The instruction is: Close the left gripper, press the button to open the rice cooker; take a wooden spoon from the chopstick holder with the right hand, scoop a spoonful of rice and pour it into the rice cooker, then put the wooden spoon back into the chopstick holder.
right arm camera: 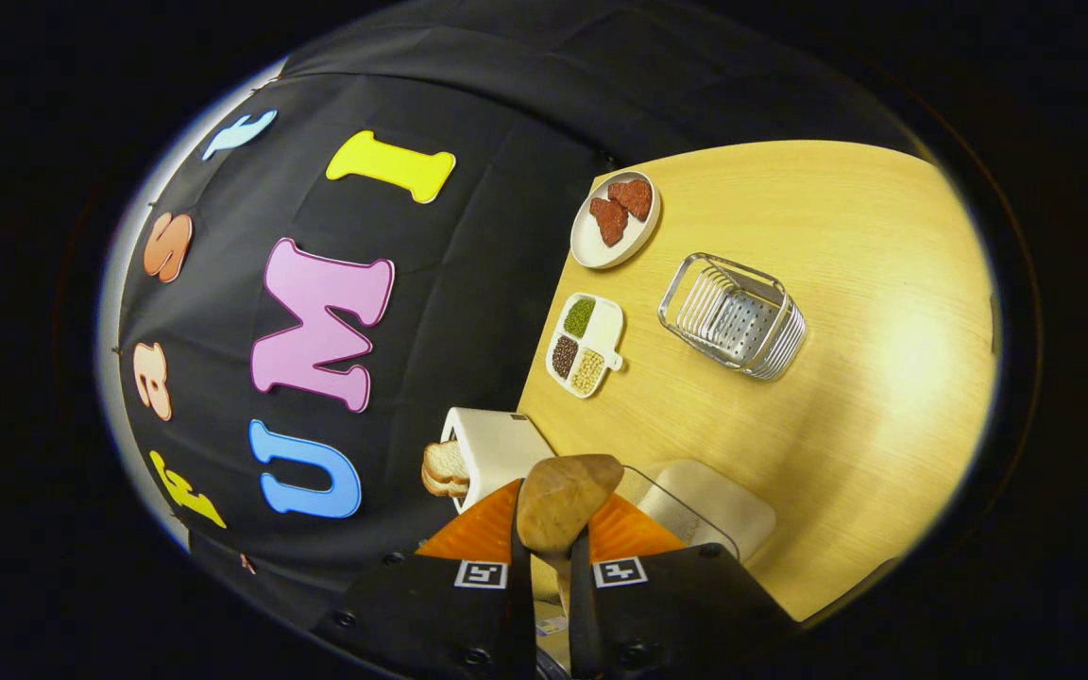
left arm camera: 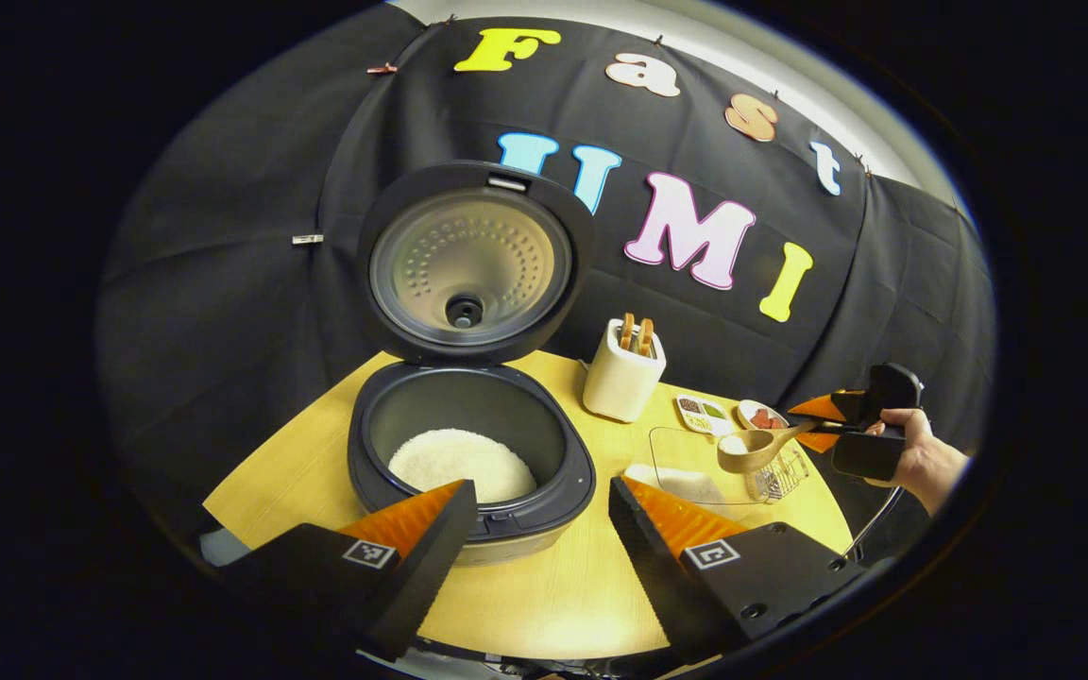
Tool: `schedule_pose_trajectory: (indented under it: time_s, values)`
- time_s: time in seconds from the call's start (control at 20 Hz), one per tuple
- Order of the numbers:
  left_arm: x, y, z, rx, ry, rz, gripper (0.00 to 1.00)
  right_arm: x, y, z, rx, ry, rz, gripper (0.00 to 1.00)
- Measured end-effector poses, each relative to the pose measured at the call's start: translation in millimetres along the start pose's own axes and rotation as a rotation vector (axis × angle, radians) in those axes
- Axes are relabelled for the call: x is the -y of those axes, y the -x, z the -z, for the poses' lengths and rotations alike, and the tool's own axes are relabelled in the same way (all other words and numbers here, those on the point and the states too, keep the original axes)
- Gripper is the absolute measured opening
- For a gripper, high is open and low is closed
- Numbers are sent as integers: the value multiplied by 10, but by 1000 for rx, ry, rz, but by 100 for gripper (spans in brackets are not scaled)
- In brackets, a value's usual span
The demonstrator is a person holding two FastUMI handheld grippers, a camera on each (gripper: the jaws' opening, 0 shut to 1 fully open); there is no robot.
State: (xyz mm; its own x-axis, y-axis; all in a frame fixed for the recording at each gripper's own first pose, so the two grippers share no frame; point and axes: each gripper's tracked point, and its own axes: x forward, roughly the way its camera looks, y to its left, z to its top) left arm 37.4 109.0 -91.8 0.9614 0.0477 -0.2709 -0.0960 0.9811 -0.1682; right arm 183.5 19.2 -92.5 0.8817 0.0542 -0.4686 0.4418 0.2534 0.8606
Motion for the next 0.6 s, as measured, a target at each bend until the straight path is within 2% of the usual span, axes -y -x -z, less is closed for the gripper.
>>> schedule_pose_trajectory:
  time_s: [0.1,0.15,0.2,0.3,0.35,0.4,0.6]
  values:
    - [-73,25,-70,23,5,-17,95,-144,46,90,-20,-24,-15,18]
    - [-135,46,-95,34,8,-28,95,-239,78,155,-29,-31,-26,13]
    - [-192,77,-114,46,12,-40,95,-338,90,227,-40,-40,-38,18]
    - [-315,107,-121,58,37,-62,95,-570,117,414,-78,-55,-69,18]
    - [-380,126,-96,57,57,-71,95,-685,135,558,-104,-57,-87,14]
    - [-426,170,-83,60,74,-76,95,-806,154,709,-132,-51,-106,18]
    - [-602,336,-22,78,101,-94,95,-1165,230,1419,-240,17,-168,18]
